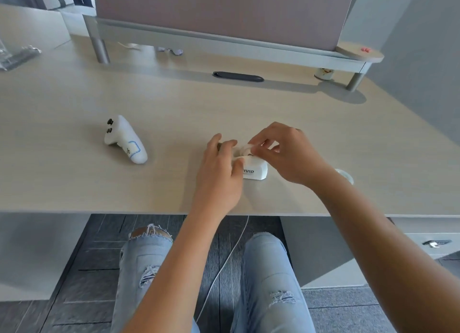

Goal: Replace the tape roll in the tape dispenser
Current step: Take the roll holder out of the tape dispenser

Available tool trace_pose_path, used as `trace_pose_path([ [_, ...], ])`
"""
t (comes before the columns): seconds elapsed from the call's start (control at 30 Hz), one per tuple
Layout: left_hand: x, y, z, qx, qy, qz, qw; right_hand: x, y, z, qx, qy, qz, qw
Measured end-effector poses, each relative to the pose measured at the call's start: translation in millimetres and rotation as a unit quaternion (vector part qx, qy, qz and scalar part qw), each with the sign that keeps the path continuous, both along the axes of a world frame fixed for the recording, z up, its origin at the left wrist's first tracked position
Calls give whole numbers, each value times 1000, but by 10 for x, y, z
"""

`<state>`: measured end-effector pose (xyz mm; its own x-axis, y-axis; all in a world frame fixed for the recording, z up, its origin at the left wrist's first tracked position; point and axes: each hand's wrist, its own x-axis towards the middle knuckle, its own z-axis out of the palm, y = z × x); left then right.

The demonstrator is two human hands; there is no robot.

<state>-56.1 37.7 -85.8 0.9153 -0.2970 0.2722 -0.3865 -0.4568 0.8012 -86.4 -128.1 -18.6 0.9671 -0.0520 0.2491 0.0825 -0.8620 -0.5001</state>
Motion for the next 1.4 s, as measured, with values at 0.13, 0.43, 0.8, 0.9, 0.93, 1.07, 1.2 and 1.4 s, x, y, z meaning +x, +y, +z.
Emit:
trace_pose_path([
  [0.13, 175, -61, 51, -6, 18, 37, 999, 177, 16, -18, 16, -14, -27, 999],
  [0.43, 232, -210, 58, 4, 0, 89, 996, 369, -124, -60, 28, -62, -39, 997],
  [0.8, 147, -342, 405, -153, -96, 147, 973, 335, -331, 135, 310, -37, -43, 949],
  [0.9, 90, -400, 580, -259, 52, 93, 960, 180, -381, 152, 402, -17, -40, 915],
  [0.93, 68, -431, 621, -284, 97, 76, 951, 127, -399, 152, 417, -16, -39, 908],
  [1.07, -15, -565, 666, -336, 180, 37, 924, -44, -465, 127, 421, -33, -59, 904],
  [1.2, -87, -680, 618, -375, 261, 15, 889, -184, -531, 35, 328, -101, -99, 934],
  [1.4, -193, -825, 535, -415, 306, 10, 857, -398, -697, -57, 176, -141, -2, 974],
])
